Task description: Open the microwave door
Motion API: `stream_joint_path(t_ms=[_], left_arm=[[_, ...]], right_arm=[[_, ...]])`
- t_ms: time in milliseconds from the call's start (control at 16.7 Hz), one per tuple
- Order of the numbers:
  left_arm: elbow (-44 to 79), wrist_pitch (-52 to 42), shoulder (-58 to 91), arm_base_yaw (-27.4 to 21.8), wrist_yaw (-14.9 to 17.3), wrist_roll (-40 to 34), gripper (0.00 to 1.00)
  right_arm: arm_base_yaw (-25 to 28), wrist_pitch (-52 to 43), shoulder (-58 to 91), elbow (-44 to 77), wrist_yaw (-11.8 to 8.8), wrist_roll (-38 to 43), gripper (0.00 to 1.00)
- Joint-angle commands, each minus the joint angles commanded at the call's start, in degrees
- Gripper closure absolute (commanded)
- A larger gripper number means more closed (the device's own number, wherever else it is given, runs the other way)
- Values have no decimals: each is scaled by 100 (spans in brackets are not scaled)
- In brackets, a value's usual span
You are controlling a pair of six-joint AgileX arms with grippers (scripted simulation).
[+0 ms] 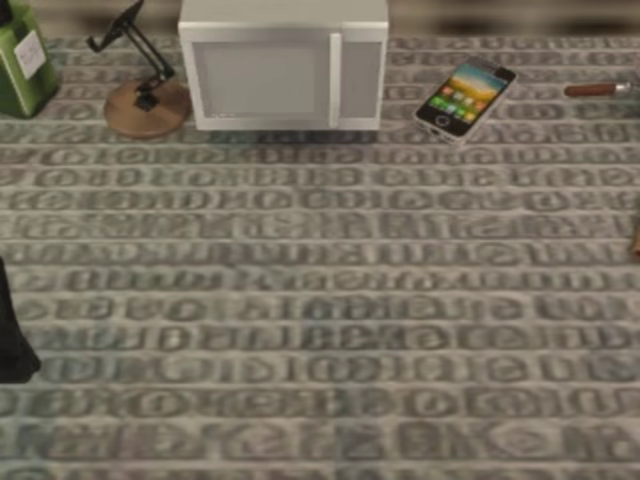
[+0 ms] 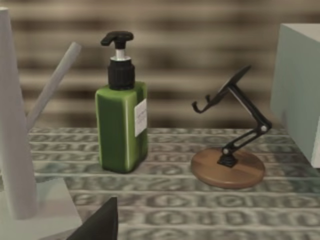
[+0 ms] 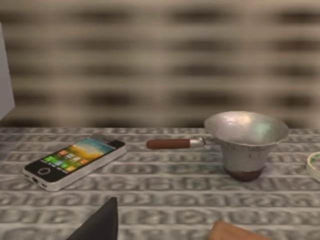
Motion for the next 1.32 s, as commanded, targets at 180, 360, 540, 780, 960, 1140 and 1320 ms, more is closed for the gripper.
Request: stream_joint_path(t_ms=[180, 360, 540, 780, 960, 1140, 1320], left_arm=[[54, -29, 56, -23, -14, -15, 0], [559, -283, 580, -226, -140, -159, 0], [1536, -721, 1639, -588, -371, -438, 0], [3427, -1434, 3815, -1231, -772, -979, 0], [5119, -1968, 5706, -1769, -1095, -1461, 0], [6806, -2472, 7533, -2299, -1407, -1943, 0], [8274, -2965, 9132, -2791, -1699, -2378, 0]], right_arm=[[0, 0, 0, 0, 0, 0, 0], [0, 0, 0, 0, 0, 0, 0], [0, 0, 0, 0, 0, 0, 0], [0, 0, 0, 0, 0, 0, 0], [0, 0, 0, 0, 0, 0, 0], [0, 0, 0, 0, 0, 0, 0], [0, 0, 0, 0, 0, 0, 0]])
